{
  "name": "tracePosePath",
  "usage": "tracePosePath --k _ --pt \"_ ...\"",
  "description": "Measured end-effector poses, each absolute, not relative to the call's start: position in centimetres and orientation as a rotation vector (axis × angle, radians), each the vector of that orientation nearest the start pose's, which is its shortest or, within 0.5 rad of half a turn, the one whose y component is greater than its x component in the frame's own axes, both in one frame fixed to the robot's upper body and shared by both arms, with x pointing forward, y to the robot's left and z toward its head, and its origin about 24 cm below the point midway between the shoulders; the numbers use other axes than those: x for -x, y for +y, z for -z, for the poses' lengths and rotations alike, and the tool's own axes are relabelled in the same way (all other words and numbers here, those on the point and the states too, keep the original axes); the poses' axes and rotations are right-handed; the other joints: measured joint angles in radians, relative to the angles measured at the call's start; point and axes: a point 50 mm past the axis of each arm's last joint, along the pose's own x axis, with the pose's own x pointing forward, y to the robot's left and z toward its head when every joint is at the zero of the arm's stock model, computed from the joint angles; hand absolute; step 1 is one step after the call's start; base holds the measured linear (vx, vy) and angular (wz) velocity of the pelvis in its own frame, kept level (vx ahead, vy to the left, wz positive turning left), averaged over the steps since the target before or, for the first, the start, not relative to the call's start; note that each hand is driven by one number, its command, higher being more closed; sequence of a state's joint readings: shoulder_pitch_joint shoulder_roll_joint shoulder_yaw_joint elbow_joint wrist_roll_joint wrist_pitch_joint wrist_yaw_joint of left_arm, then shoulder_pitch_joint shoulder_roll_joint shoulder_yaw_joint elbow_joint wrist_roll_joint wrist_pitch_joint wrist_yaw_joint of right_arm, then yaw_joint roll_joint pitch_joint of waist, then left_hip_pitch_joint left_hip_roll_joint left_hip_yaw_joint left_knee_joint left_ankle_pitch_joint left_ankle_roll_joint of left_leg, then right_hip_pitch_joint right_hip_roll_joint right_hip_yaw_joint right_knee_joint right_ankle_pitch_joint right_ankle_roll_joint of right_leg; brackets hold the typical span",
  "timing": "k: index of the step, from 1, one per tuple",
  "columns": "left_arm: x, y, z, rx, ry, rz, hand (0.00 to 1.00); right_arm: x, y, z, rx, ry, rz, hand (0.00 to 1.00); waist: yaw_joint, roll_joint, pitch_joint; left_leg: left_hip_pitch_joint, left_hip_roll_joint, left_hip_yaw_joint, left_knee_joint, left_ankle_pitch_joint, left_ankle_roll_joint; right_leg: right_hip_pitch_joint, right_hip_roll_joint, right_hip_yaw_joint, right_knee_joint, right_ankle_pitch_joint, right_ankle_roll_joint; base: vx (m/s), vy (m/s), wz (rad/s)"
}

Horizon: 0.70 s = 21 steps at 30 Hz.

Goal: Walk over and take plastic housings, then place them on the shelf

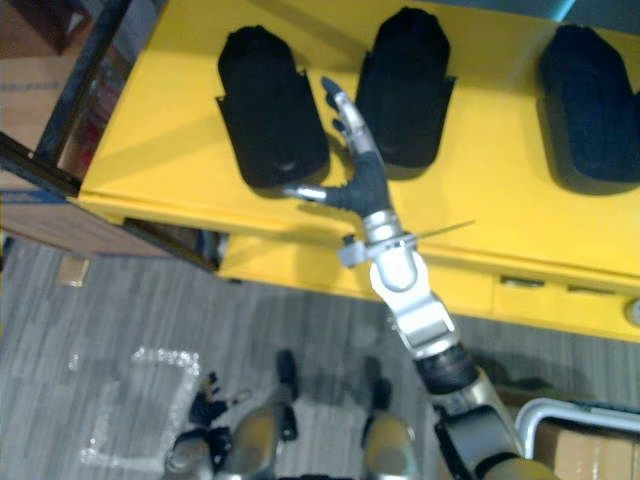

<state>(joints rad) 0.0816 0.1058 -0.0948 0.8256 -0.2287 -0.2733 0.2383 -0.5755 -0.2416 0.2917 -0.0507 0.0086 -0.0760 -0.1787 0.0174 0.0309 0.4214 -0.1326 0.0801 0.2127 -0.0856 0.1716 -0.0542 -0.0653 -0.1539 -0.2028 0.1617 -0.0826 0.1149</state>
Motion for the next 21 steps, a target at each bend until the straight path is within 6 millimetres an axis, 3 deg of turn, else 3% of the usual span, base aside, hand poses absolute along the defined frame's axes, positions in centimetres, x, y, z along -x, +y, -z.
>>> tracePosePath --k 14,21 --pt "-15.4 18.5 12.1 0.001 0.646 -0.301 0.0 -32.4 -8.3 -18.5 0.198 -0.555 -0.194 0.0 0.001 0.015 -0.008 -0.007 0.001 -0.012 -0.001 0.008 -0.001 -0.002 0.0 -0.016 0.008 0.0 0.0 0.0 0.0 0.03" --pt "-15.2 17.4 12.3 0.009 0.659 -0.267 0.0 -32.8 -8.0 -18.5 0.187 -0.547 -0.17 0.0 0.013 0.049 -0.024 -0.006 0.0 -0.012 0.003 0.008 -0.001 -0.001 -0.001 -0.018 0.009 -0.001 0.0 0.01 -0.002 0.0"
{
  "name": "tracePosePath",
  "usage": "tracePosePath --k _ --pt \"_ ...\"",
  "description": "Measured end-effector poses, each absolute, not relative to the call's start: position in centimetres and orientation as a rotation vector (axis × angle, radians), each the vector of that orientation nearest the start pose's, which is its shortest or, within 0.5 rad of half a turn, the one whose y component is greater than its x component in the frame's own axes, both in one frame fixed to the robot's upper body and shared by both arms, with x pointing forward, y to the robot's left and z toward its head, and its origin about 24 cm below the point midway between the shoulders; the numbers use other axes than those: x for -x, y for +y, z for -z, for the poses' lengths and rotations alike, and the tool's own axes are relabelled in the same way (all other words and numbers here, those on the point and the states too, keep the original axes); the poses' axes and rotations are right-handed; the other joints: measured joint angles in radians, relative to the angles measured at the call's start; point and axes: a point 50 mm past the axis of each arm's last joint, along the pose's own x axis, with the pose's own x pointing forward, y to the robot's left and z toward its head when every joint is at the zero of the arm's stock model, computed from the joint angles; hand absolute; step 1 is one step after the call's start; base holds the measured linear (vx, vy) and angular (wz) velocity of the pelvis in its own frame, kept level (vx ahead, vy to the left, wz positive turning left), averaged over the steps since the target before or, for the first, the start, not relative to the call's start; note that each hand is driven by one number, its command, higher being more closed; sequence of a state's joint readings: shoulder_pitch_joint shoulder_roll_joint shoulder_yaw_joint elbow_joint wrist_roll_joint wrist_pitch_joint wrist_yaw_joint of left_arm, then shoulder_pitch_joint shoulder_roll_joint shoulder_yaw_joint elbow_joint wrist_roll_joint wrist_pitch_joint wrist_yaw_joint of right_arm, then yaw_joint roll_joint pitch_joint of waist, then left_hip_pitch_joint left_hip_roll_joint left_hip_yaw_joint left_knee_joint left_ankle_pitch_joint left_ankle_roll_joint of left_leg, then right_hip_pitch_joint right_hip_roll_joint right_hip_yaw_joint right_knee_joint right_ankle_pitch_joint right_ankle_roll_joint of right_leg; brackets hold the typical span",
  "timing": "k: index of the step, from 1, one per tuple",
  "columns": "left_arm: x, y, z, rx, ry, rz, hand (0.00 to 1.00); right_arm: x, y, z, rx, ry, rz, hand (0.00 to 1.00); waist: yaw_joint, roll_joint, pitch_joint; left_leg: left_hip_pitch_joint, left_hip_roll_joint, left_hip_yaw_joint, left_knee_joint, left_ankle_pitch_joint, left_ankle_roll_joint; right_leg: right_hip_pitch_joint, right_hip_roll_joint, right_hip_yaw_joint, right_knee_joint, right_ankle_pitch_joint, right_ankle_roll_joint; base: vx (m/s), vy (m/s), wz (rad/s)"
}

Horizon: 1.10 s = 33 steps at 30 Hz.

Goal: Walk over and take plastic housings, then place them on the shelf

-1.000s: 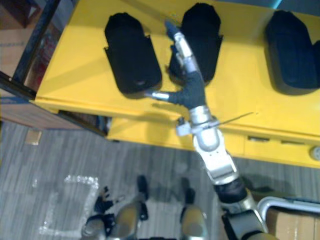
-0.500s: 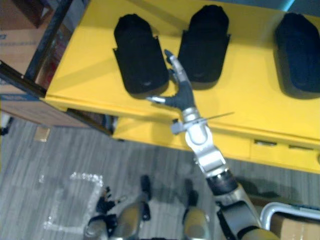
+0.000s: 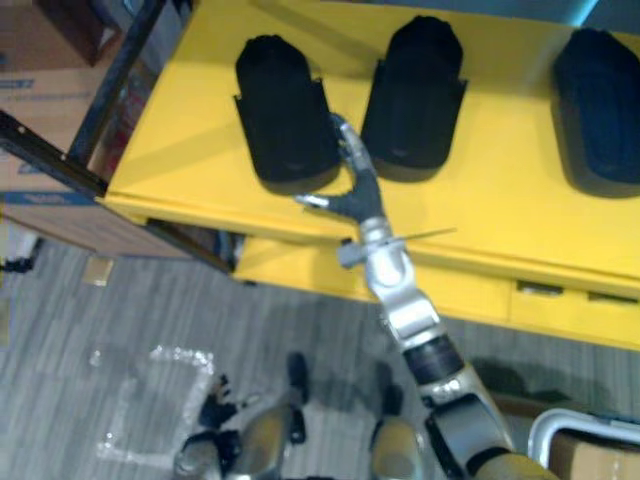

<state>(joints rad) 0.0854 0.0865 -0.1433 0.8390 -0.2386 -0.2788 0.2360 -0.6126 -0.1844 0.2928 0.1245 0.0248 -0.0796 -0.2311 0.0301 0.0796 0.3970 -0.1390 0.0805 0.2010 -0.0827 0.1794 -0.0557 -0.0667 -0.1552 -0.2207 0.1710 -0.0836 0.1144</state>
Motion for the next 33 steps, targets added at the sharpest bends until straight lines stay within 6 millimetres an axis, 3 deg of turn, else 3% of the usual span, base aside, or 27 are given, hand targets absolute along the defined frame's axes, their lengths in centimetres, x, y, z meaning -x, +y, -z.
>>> tracePosePath --k 18,33 --pt "-15.3 17.2 12.2 0.008 0.654 -0.249 0.0 -34.8 -9.8 -17.5 0.22 -0.496 0.086 0.0 0.009 0.005 0.001 0.003 -0.004 -0.001 -0.004 -0.003 -0.005 -0.006 -0.007 -0.001 0.024 -0.008 0.001 0.0 0.0 0.0" --pt "-15.2 17.2 12.3 0.022 0.657 -0.255 0.0 -35.6 -11.8 -17.9 0.216 -0.509 0.247 0.0 0.011 0.007 0.002 0.006 -0.009 0.003 -0.004 0.0 -0.001 -0.017 -0.016 0.002 0.048 -0.02 0.002 0.0 0.0 0.0"
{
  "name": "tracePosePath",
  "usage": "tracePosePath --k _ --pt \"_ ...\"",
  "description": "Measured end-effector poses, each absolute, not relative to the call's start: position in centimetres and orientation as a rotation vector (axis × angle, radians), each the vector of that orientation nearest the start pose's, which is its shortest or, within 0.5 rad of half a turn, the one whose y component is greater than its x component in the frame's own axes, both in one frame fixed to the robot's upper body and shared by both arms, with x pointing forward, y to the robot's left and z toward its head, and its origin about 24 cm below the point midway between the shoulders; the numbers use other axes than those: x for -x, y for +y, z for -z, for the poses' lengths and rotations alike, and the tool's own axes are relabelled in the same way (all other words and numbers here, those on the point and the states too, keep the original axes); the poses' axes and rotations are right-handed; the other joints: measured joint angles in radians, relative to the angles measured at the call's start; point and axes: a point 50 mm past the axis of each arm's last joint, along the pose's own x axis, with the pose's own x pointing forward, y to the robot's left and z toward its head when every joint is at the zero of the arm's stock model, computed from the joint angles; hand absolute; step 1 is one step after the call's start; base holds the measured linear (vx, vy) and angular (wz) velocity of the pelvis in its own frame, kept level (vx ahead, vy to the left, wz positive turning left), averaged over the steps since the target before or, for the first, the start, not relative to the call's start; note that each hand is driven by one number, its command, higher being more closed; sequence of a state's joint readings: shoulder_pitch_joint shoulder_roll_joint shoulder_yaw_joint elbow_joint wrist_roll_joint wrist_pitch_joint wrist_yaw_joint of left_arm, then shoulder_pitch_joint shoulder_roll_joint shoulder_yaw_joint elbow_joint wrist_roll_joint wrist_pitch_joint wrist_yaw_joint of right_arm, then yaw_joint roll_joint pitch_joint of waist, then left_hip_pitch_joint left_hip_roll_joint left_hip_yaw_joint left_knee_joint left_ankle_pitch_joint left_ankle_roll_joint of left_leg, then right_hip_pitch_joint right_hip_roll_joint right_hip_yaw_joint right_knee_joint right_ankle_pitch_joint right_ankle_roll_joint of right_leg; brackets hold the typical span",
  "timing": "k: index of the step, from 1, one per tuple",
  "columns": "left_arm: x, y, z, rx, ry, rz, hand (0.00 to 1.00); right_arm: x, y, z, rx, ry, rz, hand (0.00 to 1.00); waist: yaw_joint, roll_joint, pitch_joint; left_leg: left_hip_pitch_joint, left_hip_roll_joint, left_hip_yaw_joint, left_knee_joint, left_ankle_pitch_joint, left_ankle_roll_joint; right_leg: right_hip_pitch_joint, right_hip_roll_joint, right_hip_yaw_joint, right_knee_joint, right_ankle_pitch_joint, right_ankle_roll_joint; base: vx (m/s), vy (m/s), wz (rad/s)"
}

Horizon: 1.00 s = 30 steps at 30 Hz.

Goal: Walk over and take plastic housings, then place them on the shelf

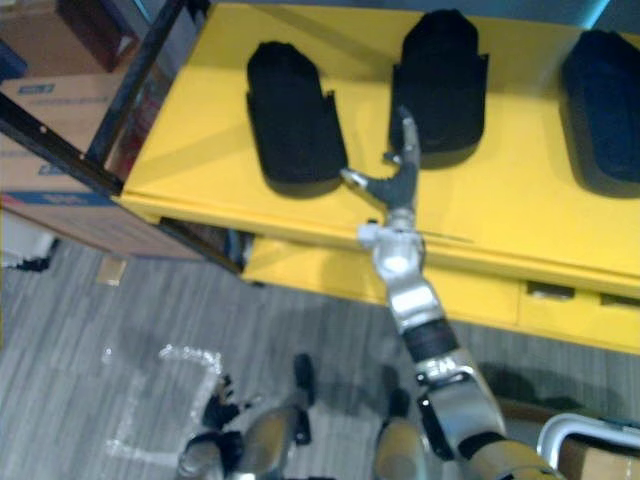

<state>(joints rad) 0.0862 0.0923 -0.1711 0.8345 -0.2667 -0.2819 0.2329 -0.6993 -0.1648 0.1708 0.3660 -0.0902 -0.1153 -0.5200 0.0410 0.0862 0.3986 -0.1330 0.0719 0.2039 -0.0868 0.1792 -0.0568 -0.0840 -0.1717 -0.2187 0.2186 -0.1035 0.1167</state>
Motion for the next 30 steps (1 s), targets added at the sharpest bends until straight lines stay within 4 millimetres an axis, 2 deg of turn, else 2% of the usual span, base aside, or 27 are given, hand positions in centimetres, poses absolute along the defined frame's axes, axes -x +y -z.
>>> tracePosePath --k 5,11,13,18,24,30 --pt "-15.3 17.1 12.3 0.024 0.656 -0.253 0.0 -35.5 -11.5 -17.9 0.214 -0.517 0.186 0.0 0.0 0.004 0.002 0.004 0.001 0.003 0.0 0.0 0.0 0.0 0.0 0.003 0.001 0.0 0.0 0.0 0.0 -0.01" --pt "-15.3 17.1 12.2 0.025 0.653 -0.253 0.0 -34.6 -9.0 -17.7 0.238 -0.523 -0.023 0.0 0.001 0.004 0.004 0.003 0.002 0.006 0.0 0.0 0.0 0.0 0.002 0.004 -0.004 0.0 0.0 0.0 0.0 0.0" --pt "-15.4 17.0 12.0 0.028 0.642 -0.253 0.0 -34.1 -7.6 -18.0 0.243 -0.536 -0.115 0.0 0.003 0.004 0.004 0.001 0.003 0.005 0.0 0.0 0.0 0.0 0.004 0.002 -0.009 0.0 0.0 0.0 0.0 0.0" --pt "-15.2 17.1 12.0 0.03 0.643 -0.261 0.0 -33.6 -5.8 -17.4 0.243 -0.502 -0.217 0.0 0.004 0.004 0.004 -0.005 0.006 0.002 0.004 0.0 0.0 0.004 0.009 -0.003 -0.021 0.002 0.0 0.0 0.0 0.0" --pt "-15.2 17.1 12.0 0.026 0.643 -0.282 0.0 -33.4 -4.5 -16.8 0.251 -0.46 -0.262 0.0 0.007 0.004 0.004 -0.002 0.01 -0.001 0.004 0.0 0.0 0.016 0.015 -0.006 -0.036 0.005 -0.001 0.02 -0.01 0.02" --pt "-15.2 17.1 12.0 0.028 0.643 -0.285 0.0 -33.6 -4.0 -16.2 0.26 -0.436 -0.256 0.0 0.01 0.004 0.004 -0.001 0.011 -0.003 0.004 0.0 0.0 0.02 0.015 -0.011 -0.036 0.006 -0.001 0.0 0.0 0.0"
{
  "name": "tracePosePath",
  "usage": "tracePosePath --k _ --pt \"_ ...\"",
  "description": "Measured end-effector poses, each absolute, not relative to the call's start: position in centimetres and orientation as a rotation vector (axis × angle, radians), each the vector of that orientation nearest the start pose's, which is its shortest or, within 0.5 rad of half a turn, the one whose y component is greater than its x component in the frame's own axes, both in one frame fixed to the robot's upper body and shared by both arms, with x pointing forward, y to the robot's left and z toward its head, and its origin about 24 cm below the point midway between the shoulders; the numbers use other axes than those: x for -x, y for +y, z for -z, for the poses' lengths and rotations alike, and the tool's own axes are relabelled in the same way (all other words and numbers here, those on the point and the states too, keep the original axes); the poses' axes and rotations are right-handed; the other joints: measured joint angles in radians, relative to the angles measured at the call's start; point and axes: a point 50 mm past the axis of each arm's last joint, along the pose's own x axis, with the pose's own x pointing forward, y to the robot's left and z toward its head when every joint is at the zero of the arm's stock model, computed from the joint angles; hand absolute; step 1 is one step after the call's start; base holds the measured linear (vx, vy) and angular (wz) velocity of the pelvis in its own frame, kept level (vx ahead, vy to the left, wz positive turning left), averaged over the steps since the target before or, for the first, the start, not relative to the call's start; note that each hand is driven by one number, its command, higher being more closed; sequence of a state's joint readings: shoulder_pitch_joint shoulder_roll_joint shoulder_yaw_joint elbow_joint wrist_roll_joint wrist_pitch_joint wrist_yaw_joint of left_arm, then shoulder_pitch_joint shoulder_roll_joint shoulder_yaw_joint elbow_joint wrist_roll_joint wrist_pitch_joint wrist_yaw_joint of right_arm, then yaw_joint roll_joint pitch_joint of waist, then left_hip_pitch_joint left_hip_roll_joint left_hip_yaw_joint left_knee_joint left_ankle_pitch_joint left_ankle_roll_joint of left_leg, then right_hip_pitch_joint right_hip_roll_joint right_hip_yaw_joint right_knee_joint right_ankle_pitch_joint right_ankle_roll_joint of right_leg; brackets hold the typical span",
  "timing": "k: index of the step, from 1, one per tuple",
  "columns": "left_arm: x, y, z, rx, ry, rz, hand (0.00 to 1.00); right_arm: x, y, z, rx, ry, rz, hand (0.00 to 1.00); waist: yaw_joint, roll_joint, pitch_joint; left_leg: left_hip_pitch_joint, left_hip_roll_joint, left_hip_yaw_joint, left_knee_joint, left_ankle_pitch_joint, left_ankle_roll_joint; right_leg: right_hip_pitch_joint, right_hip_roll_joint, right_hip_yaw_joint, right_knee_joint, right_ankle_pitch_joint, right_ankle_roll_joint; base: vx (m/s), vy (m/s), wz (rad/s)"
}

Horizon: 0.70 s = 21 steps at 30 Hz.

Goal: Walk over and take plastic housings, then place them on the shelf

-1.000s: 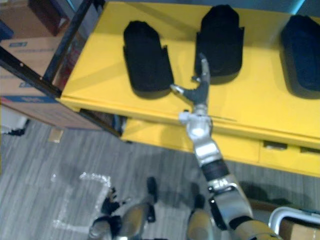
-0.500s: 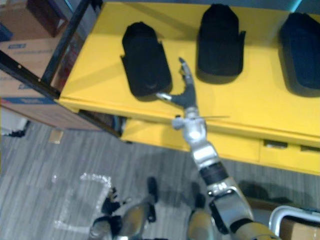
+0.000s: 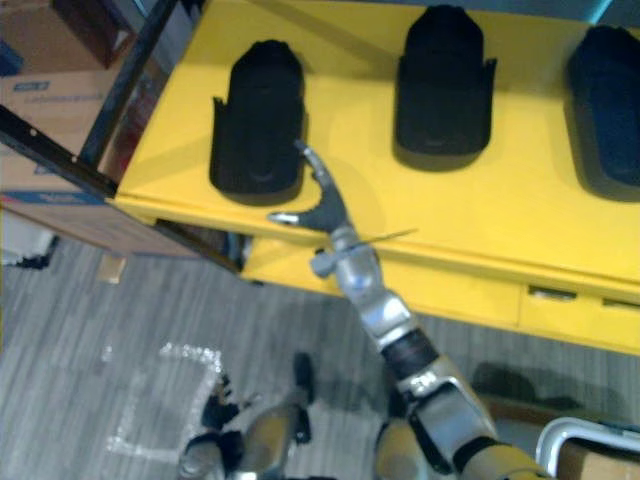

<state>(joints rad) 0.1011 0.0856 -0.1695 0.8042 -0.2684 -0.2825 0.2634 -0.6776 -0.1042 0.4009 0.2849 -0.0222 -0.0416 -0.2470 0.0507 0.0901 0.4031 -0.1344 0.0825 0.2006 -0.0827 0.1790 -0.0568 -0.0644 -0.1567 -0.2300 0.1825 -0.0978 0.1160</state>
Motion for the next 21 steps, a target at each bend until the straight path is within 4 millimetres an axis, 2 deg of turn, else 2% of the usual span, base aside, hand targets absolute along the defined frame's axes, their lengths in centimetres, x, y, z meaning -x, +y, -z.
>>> tracePosePath --k 8,11,14,16,18,19,21 --pt "-15.2 17.0 12.0 0.031 0.64 -0.289 0.0 -34.4 -4.9 -16.1 0.276 -0.453 -0.158 0.0 0.007 0.0 0.0 0.003 -0.001 -0.02 -0.004 0.0 0.0 0.016 0.0 -0.018 -0.004 0.0 0.0 0.0 0.001 0.07" --pt "-15.3 17.0 11.9 0.033 0.631 -0.289 0.0 -34.9 -5.7 -16.9 0.291 -0.488 -0.061 0.0 0.014 0.0 0.0 0.001 -0.001 -0.021 -0.004 0.0 0.0 0.016 0.0 -0.02 -0.005 0.0 0.0 0.0 -0.001 0.01" --pt "-15.3 16.9 11.9 0.035 0.622 -0.287 0.0 -34.8 -6.7 -18.6 0.3 -0.605 0.05 0.0 0.018 0.0 0.0 0.001 -0.001 -0.021 -0.003 0.0 0.0 0.016 0.0 -0.02 -0.006 0.0 0.0 0.0 0.0 0.0" --pt "-15.3 16.9 11.9 0.034 0.623 -0.287 0.0 -34.3 -6.8 -20.0 0.293 -0.705 0.073 0.0 0.017 0.0 0.0 0.001 -0.001 -0.021 -0.002 0.001 0.0 0.017 0.001 -0.02 -0.009 0.0 0.0 0.0 0.0 0.0" --pt "-15.3 16.9 11.9 0.034 0.623 -0.287 0.0 -32.5 -6.2 -22.6 0.251 -0.869 0.02 0.0 0.014 0.0 0.0 0.004 -0.001 -0.021 0.0 0.0 0.0 0.023 0.002 -0.018 -0.015 0.0 0.0 0.03 -0.008 0.0" --pt "-15.3 16.9 11.9 0.034 0.623 -0.285 0.0 -32.0 -5.9 -23.2 0.244 -0.909 -0.011 0.0 0.014 0.0 0.0 0.007 -0.001 -0.021 0.0 0.0 0.0 0.028 0.002 -0.019 -0.018 0.001 0.001 0.03 -0.009 -0.01" --pt "-15.3 16.9 11.9 0.032 0.626 -0.281 0.0 -29.3 -3.3 -25.2 0.253 -1.058 -0.205 0.0 0.011 0.0 0.0 0.013 0.0 -0.018 0.0 0.0 0.0 0.033 0.003 -0.017 -0.022 0.001 0.001 0.02 -0.011 -0.04"
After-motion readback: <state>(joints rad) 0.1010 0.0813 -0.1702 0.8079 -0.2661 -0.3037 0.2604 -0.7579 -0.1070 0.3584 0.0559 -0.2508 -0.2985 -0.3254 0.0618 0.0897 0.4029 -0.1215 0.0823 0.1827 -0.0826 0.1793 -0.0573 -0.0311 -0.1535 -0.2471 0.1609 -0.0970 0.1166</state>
